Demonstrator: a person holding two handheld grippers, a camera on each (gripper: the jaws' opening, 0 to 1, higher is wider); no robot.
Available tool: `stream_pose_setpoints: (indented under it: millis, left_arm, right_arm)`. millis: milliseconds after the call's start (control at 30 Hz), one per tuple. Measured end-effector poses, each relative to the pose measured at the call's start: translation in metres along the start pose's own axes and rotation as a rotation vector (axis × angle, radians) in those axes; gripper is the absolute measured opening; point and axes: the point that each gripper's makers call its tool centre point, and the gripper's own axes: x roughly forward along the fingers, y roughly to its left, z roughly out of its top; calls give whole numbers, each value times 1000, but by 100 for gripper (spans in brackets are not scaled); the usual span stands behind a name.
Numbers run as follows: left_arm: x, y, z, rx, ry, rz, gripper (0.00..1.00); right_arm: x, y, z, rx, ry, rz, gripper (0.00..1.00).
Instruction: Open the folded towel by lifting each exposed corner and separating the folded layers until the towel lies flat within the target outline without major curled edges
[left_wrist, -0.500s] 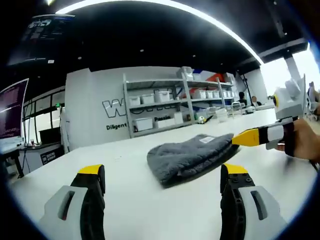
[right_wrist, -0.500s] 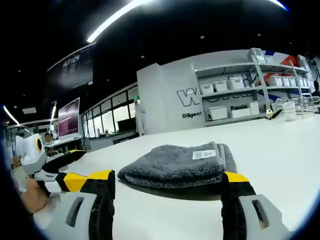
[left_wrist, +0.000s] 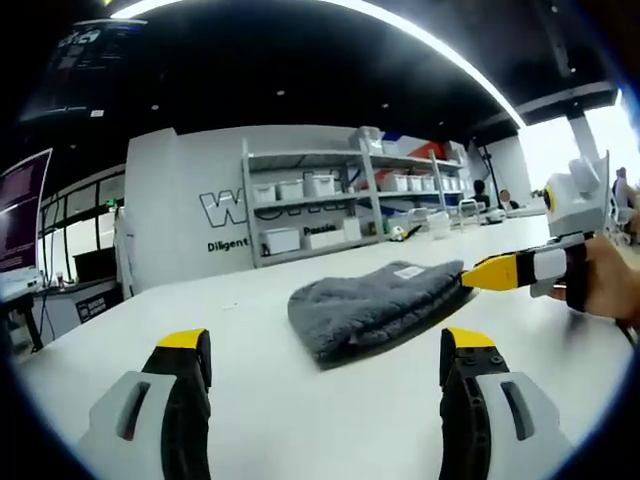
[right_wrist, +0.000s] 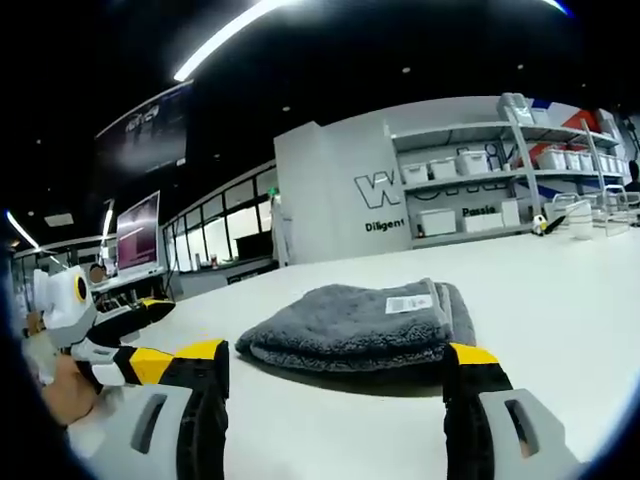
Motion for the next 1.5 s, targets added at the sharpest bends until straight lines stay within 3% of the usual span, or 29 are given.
stream_pose_setpoints:
  millis: [33,267,467,733,1100,1200,1500]
  left_arm:
    - [0,0,0,-6,2,1,93]
    - [0,0,1,-13,-4,-4,92]
    - [-2,0,0,-18,-2,-3,92]
    - [-3,-2,-2,-22,3,-7,92]
    - [-2,-1,-1,-17,2,-10,92]
    - [-2,-1,-2,-18,6,-10,91]
    - [-2,-3,-5,-11,19,-11,91]
  right_arm:
    - [-1,0,6,3,-31,3,89]
    - [0,-17,3,13,-10,-62,80]
    - [1,-36,1,71,2,-116,66]
    - [8,-49,3,66,1,-157,42]
    - [15,-73,0,54,19,-219,34]
    - [16,-77,1,7,13,-237,32]
    - [23,-70,-8,-108,61,-202,30]
